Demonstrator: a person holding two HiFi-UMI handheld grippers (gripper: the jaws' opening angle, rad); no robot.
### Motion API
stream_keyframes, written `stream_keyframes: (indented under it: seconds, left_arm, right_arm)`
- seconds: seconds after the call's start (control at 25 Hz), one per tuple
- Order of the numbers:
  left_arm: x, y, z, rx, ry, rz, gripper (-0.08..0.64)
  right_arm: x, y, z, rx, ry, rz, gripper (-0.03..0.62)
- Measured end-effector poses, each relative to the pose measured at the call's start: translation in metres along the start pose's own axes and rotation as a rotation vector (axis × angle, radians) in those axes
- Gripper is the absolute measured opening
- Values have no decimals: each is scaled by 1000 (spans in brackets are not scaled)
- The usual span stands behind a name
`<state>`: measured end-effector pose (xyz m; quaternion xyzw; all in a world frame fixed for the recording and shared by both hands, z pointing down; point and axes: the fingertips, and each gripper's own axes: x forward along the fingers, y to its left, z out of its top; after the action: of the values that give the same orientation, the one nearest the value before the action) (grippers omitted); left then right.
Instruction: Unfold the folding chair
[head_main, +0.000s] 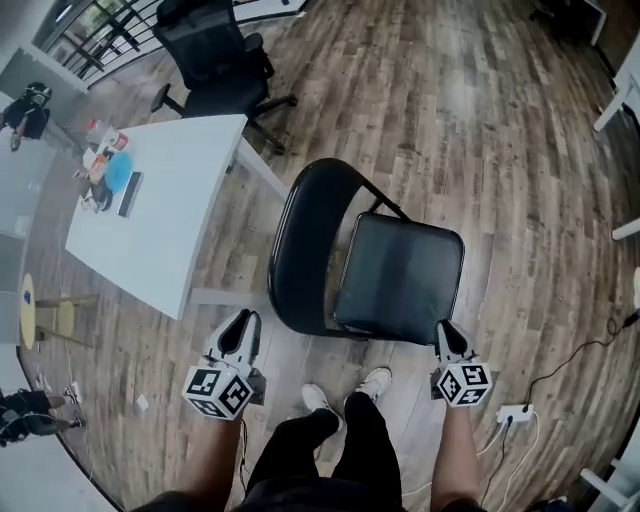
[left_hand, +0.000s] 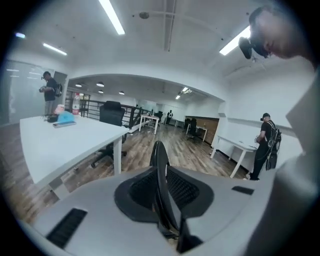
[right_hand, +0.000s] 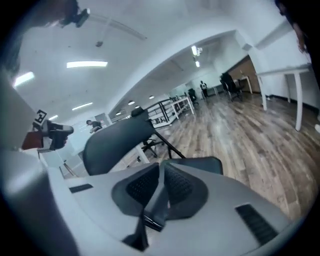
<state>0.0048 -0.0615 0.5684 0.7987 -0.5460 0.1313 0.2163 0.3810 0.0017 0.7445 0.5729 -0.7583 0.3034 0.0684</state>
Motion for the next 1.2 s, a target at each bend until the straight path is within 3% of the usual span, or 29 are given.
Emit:
stream_keyframes:
  seconds: [0.08,0.24,0.48,0.6,0.84,1.04,1.2]
  left_arm:
    - [-16,-1,3,7,-21,24,19]
    - [-58,-11,3,-11,-53,10,5]
    - [-141,-46,-5,77,-123,-21,5]
    - [-188,-60,-13,88,-138,-23,5]
    - [-281,-79,-28,-1,-186,-5,5]
    - [-327,-107,-36,-19,-229,-4,5]
    - [-344,-124,-33,-8,-251,3,5]
  right_arm:
    - [-5,69,40,-127,-45,11,20]
    - [-28,185,93,-315,-126,-21,15]
    - [-76,301,106,-476,-170,90,14]
    - [-110,338,101,-522,-178,132,14]
    - [-197,390,88,-537,-221,143,14]
    - [-254,414,86,-553,-246,162,14]
    - [-277,411,95,-506,-276,167,14]
